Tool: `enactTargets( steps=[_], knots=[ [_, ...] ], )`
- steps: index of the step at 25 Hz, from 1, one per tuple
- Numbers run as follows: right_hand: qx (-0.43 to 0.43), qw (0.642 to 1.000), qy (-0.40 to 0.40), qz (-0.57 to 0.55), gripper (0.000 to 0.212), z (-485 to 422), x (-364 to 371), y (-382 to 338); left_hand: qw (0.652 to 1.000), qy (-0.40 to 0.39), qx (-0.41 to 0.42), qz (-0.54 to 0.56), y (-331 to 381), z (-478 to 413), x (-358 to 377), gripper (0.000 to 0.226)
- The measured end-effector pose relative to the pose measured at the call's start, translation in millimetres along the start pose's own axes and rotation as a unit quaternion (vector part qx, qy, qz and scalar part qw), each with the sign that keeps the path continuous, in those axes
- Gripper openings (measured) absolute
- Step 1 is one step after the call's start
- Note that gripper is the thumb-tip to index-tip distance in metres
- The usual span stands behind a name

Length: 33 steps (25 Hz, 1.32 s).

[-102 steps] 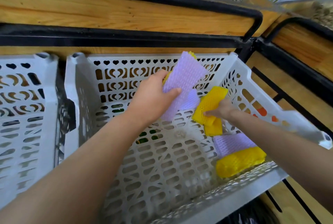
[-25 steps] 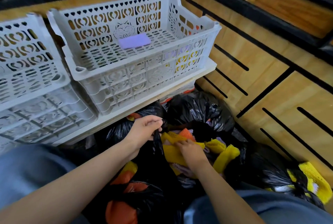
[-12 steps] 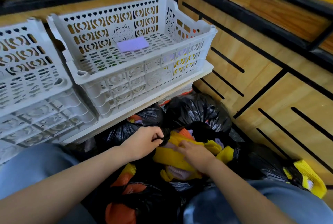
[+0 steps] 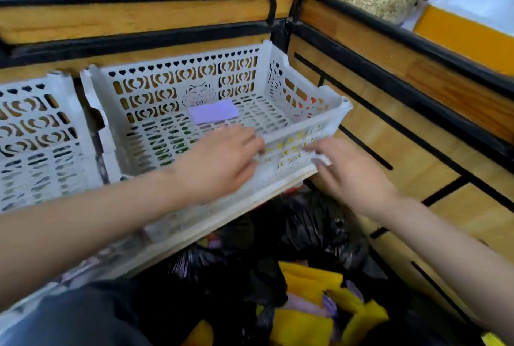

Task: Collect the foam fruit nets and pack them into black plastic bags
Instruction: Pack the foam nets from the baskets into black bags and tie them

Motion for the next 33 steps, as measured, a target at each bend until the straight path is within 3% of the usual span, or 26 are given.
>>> enactTargets(
  steps=[4, 7, 11, 15, 17, 19, 21, 24, 26, 29, 31, 33],
  knots=[
    [0.057, 0.995, -0.016, -0.078, 0.027, -111.3, 8.5, 30.6, 0.993, 0.02, -0.109, 0.038, -101.0, -32.9, 4.0, 0.027],
    [0.105, 0.979, -0.152, -0.088, 0.031, -170.2, 67.5, 71.1, 0.982, -0.071, -0.169, 0.047, -165.6, -44.2, 62.0, 0.035],
    [0.144, 0.916, -0.374, 0.0, 0.047, -189.1, 155.9, 120.1, 0.948, -0.189, -0.25, 0.065, -241.3, -41.3, 142.7, 0.047],
    [0.164, 0.865, -0.473, 0.035, 0.063, -184.3, 204.1, 152.2, 0.921, -0.234, -0.3, 0.08, -290.8, -37.9, 188.5, 0.059],
    [0.135, 0.85, -0.505, 0.064, 0.054, -178.0, 218.8, 155.4, 0.923, -0.227, -0.302, 0.072, -297.4, -40.2, 195.3, 0.069],
    [0.109, 0.836, -0.532, 0.077, 0.025, -171.4, 225.1, 154.1, 0.922, -0.238, -0.299, 0.06, -294.8, -39.7, 201.6, 0.075],
    [0.098, 0.852, -0.506, 0.091, 0.021, -180.0, 217.8, 153.2, 0.922, -0.24, -0.302, 0.041, -292.2, -36.4, 205.9, 0.061],
    [0.14, 0.932, -0.318, 0.098, 0.016, -216.9, 173.6, 154.1, 0.923, -0.17, -0.339, 0.063, -289.1, -38.1, 189.9, 0.016],
    [0.19, 0.961, -0.193, 0.05, 0.02, -229.1, 140.0, 149.8, 0.904, -0.068, -0.396, 0.144, -286.2, -43.0, 164.4, 0.008],
    [0.233, 0.967, -0.096, -0.023, 0.022, -228.7, 110.5, 128.8, 0.872, 0.127, -0.387, 0.27, -261.7, -71.5, 113.2, 0.013],
    [0.246, 0.957, -0.058, -0.141, 0.023, -226.1, 95.4, 110.2, 0.869, 0.192, -0.327, 0.319, -227.7, -98.0, 85.8, 0.018],
    [0.263, 0.897, -0.038, -0.352, 0.029, -221.6, 83.8, 91.9, 0.868, 0.228, -0.287, 0.334, -201.0, -114.3, 70.3, 0.026]
  ],
)
Point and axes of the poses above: each hand's wrist, its own z-axis away from the middle knuckle, its own x-axis out of the palm, y = z × x, the point moved 10 cm from there along -z, towards the middle knuckle, and after that the axes turned 6 degrees about x, right-handed, at the moved point
